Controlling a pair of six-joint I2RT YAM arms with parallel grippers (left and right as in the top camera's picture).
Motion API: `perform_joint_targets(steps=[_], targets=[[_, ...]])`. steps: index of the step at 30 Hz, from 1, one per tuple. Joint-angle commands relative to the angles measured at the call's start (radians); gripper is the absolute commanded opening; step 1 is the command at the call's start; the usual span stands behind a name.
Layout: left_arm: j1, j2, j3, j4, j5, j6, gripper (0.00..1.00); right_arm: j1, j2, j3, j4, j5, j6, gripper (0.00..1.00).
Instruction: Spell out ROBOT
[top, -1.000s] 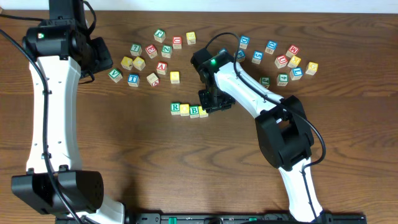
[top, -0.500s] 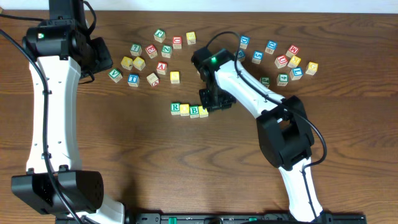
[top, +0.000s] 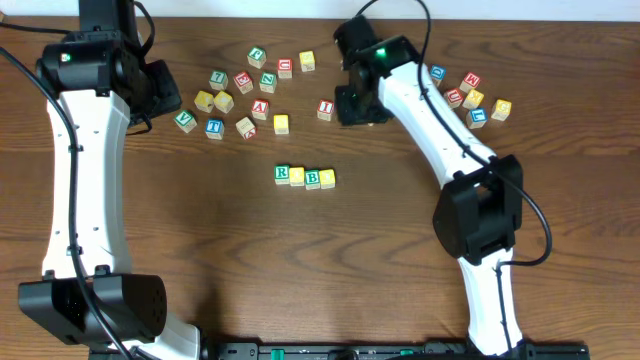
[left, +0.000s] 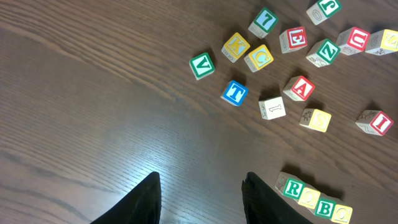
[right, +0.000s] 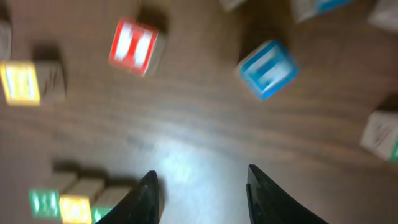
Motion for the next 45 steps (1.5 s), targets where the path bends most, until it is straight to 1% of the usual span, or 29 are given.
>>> perform_joint_targets(steps=[1, 4, 7, 13, 18, 25, 38, 39, 42, 45], targets=[[0.001, -0.006, -0.002, -0.005, -0.005, -0.009, 0.42, -0.031, -0.001, 0.012, 0.046, 0.071, 0.071, 0.41], [0.001, -0.006, -0.002, -0.005, -0.005, -0.009, 0.42, -0.042, -0.001, 0.006, 0.098, 0.101, 0.125, 0.41], [0.001, -0.006, -0.002, -0.005, -0.005, -0.009, 0.42, -0.05, 0.001, 0.002, 0.13, 0.142, 0.182, 0.44], [0.001, -0.006, -0.002, -0.005, -0.005, -0.009, 0.42, -0.069, 0.001, 0.0, 0.171, 0.146, 0.187, 0.47], [0.001, -0.006, -0.002, -0.005, -0.005, -0.009, 0.42, -0.103, 0.001, 0.0, 0.151, 0.145, 0.19, 0.47], [0.001, -0.006, -0.002, -0.005, -0.005, -0.009, 0.42, -0.167, 0.001, 0.0, 0.072, 0.127, 0.19, 0.47], [0.001, -0.006, -0.002, -0.005, -0.005, -0.009, 0.42, -0.261, 0.001, 0.0, -0.005, 0.103, 0.101, 0.46], [0.001, -0.006, -0.002, -0.005, -0.005, -0.009, 0.42, -0.268, 0.001, 0.0, -0.005, 0.072, 0.067, 0.46], [0.001, -0.004, -0.002, -0.004, -0.005, -0.009, 0.42, -0.272, 0.001, 0.0, -0.005, 0.029, 0.024, 0.47], [0.001, 0.0, -0.002, -0.004, -0.005, -0.009, 0.42, -0.271, 0.001, 0.0, -0.006, 0.018, 0.013, 0.47]])
